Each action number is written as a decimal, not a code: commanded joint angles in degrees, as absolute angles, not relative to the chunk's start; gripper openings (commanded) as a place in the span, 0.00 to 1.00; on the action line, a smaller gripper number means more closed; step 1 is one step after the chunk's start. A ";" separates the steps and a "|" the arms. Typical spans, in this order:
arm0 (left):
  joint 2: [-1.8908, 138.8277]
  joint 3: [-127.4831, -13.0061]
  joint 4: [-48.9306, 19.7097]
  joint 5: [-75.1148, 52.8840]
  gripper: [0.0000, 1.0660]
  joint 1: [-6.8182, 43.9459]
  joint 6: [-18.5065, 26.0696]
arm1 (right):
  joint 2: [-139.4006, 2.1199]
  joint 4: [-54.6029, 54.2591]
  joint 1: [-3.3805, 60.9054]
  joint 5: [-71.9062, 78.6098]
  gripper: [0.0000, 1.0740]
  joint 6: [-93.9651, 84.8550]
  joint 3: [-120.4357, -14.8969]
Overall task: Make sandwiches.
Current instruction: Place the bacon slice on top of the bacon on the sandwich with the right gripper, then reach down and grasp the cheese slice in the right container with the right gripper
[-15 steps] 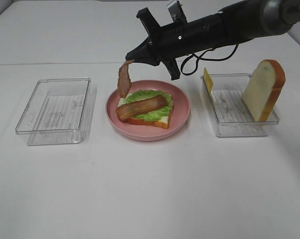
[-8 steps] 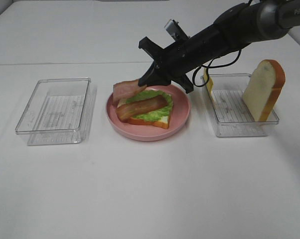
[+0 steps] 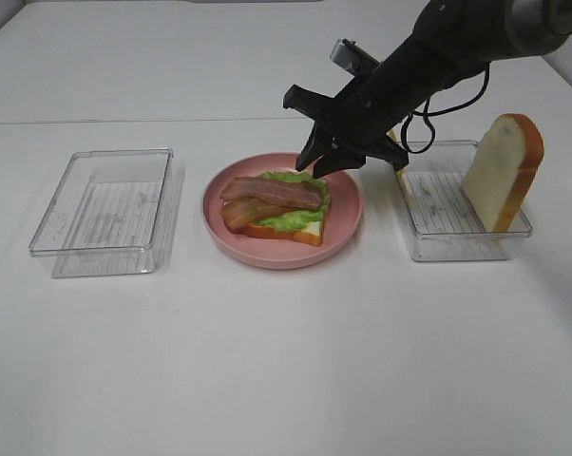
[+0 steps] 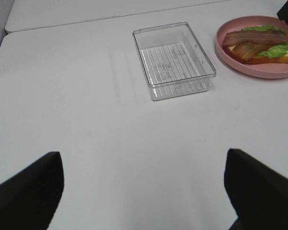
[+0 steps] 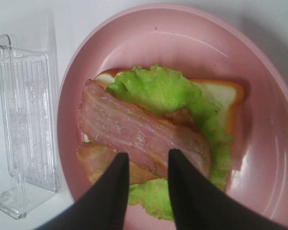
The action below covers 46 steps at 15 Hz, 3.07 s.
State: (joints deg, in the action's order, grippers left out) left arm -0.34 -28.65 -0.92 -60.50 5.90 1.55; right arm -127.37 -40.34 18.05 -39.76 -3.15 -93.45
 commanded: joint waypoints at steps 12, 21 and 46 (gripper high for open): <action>-1.49 -28.53 -1.09 -59.87 0.81 5.84 1.60 | -114.48 -12.09 17.99 -59.13 0.66 3.90 -99.69; -1.49 -28.53 -1.09 -59.87 0.81 5.84 1.60 | -123.13 -1.78 17.82 -60.28 0.64 6.70 -110.41; -1.49 -28.53 -1.09 -59.87 0.81 5.84 1.55 | -130.00 -5.33 14.67 -62.68 0.00 6.82 -115.79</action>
State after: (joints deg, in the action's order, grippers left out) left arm -0.34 -28.65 -0.92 -60.50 5.90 1.55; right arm -130.18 -5.61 14.67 -62.28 6.36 -115.39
